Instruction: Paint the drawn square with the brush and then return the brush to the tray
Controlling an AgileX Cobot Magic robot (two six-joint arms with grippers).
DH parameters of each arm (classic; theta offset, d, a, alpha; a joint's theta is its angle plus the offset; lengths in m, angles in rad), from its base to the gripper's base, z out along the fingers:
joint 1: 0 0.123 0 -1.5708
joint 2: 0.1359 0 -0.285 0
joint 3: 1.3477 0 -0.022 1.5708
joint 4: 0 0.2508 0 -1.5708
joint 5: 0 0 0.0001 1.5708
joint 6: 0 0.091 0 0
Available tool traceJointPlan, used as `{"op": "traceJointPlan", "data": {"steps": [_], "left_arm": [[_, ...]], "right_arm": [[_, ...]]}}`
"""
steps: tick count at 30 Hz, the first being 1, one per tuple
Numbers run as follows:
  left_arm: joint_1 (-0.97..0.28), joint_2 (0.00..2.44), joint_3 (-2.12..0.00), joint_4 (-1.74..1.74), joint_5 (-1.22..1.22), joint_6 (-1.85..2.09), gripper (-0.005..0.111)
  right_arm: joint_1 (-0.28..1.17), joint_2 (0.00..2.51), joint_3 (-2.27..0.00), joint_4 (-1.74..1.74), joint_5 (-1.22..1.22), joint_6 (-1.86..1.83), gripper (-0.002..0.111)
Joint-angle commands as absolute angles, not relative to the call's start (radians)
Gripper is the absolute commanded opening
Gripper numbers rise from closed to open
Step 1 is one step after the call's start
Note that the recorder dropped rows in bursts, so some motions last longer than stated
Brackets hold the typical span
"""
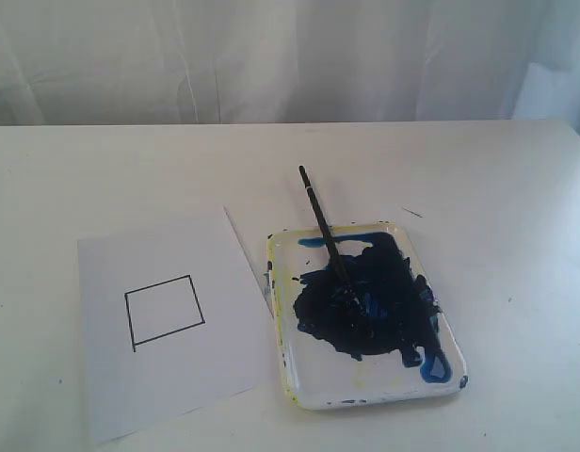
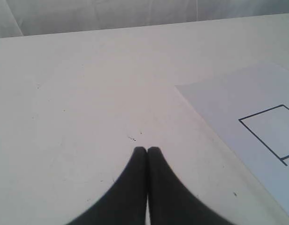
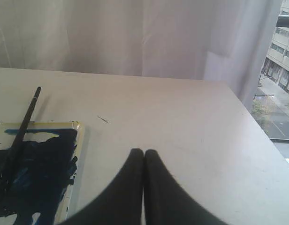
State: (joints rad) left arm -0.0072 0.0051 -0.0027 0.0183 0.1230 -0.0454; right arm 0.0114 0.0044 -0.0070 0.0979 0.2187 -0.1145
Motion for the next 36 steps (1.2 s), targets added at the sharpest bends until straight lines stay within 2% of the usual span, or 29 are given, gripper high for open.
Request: {"op": "traceJointPlan", "data": {"steps": [1,25,36], "left_arm": [[-0.013,0.000,0.000,0.009,0.127,-0.047,0.000],[-0.013,0.000,0.000,0.009,0.119,-0.048,0.000],[-0.013,0.000,-0.022,0.009,0.073,-0.203,0.000]], "right_arm": [[0.016,0.000,0.000,0.100,0.221,-0.118,0.000],[0.016,0.000,0.000,0.100,0.217,-0.140,0.000],[0.016,0.000,0.000,0.100,0.031,-0.127,0.000]]}}
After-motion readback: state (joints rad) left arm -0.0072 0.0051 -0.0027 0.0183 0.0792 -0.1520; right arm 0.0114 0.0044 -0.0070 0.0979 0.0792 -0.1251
